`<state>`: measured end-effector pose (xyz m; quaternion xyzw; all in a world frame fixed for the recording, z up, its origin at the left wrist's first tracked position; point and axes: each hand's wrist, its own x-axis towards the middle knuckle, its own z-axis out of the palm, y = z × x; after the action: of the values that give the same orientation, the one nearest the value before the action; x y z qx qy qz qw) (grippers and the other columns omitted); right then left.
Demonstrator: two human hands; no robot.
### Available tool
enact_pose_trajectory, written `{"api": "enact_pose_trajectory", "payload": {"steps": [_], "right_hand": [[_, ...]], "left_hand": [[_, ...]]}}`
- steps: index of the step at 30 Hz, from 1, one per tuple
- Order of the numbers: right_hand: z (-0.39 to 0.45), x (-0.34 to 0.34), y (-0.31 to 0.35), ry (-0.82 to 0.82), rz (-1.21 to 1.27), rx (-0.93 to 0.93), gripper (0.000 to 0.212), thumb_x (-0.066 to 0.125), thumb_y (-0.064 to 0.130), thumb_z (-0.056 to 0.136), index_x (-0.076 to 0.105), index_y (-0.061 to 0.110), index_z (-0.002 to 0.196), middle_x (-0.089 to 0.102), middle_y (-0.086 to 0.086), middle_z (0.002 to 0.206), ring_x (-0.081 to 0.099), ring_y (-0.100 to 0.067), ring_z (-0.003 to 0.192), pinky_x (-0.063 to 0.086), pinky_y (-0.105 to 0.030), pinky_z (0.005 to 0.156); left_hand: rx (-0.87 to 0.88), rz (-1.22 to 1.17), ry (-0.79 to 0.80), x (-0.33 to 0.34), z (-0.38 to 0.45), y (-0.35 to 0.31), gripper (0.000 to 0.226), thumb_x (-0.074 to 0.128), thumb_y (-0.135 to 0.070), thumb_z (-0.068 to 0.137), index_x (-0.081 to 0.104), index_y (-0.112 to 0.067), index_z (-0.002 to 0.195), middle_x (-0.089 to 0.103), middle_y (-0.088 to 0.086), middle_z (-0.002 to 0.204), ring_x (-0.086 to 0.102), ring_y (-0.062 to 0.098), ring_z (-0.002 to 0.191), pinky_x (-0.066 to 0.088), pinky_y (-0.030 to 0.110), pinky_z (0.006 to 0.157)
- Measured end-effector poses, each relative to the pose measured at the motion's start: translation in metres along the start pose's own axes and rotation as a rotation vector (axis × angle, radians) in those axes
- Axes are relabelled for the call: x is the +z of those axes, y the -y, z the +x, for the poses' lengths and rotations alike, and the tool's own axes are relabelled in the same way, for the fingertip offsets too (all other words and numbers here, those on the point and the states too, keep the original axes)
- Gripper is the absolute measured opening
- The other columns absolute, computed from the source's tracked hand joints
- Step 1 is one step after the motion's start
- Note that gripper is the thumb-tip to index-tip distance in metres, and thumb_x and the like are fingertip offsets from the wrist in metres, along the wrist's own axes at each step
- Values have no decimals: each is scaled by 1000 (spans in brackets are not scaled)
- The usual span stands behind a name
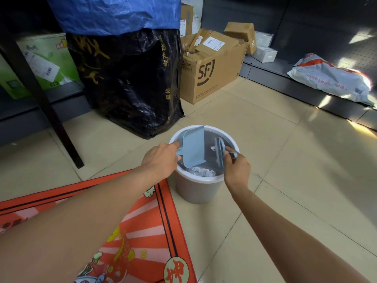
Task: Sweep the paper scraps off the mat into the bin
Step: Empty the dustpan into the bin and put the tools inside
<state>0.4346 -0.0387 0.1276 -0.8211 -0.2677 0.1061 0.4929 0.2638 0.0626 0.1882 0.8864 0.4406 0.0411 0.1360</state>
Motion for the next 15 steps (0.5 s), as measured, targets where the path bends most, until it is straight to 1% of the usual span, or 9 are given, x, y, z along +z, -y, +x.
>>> {"api": "enact_pose_trajectory", "payload": {"steps": [3, 5, 6, 8, 9, 10, 11, 13, 15], "right_hand": [[1, -3, -4, -8, 49, 26, 32, 47, 24, 98, 70, 21, 120, 72, -8, 101, 63, -26, 95, 43, -26, 78], [-1, -5, -3, 4, 90, 40, 29, 49, 24, 98, 71, 21, 117, 70, -4, 91, 62, -23, 89, 43, -26, 77], [-2, -5, -2, 20, 109, 46, 27, 50, 27, 98, 73, 21, 111, 68, -2, 85, 60, -21, 84, 42, -25, 75], [-4, -3, 1, 42, 127, 58, 29, 53, 33, 97, 74, 14, 91, 63, -1, 72, 56, -18, 73, 42, -26, 65], [-5, -2, 2, 36, 136, 68, 35, 54, 36, 96, 70, 8, 81, 60, -1, 67, 53, -18, 69, 41, -25, 61], [-5, -2, 3, 23, 152, 80, 40, 55, 38, 95, 65, 5, 74, 58, -2, 64, 51, -18, 66, 41, -23, 60], [-5, -2, 5, 12, 172, 90, 43, 57, 38, 94, 63, 3, 71, 57, -2, 62, 50, -18, 64, 41, -22, 59], [-4, -4, 8, 6, 219, 99, 43, 59, 38, 93, 64, 0, 73, 58, -2, 63, 50, -17, 64, 42, -23, 60], [-1, -7, 9, 13, 263, 92, 40, 60, 37, 93, 69, 0, 81, 60, -3, 66, 53, -17, 66, 44, -24, 63]], "left_hand": [[13, 27, -6, 1, 1, 1, 24, 46, -26, 99, 51, -22, 122, 58, 8, 97, 46, 26, 79, 35, 34, 66], [27, 24, -15, 4, 1, 1, 24, 46, -26, 99, 51, -23, 122, 62, 9, 101, 46, 26, 78, 36, 34, 66], [34, 20, -16, 6, 1, 0, 23, 47, -26, 99, 52, -23, 120, 63, 9, 101, 46, 26, 78, 36, 35, 67], [38, 20, -13, 10, 1, -1, 21, 47, -25, 98, 53, -22, 118, 63, 10, 102, 47, 27, 79, 36, 35, 67], [36, 20, -12, 12, 1, -2, 21, 47, -25, 98, 53, -21, 118, 63, 11, 102, 49, 28, 80, 36, 35, 67], [31, 21, -13, 14, 1, -2, 21, 47, -25, 98, 53, -21, 118, 63, 11, 102, 53, 30, 82, 37, 35, 67], [24, 19, -16, 16, 0, -1, 21, 47, -25, 98, 53, -20, 118, 63, 12, 102, 56, 32, 86, 37, 35, 67], [1, 9, -18, 19, 0, 1, 23, 47, -25, 98, 53, -19, 120, 63, 12, 104, 58, 35, 92, 37, 35, 67], [-16, 5, -14, 21, 0, 4, 25, 47, -26, 99, 52, -19, 123, 62, 13, 105, 58, 35, 93, 37, 36, 67]]}}
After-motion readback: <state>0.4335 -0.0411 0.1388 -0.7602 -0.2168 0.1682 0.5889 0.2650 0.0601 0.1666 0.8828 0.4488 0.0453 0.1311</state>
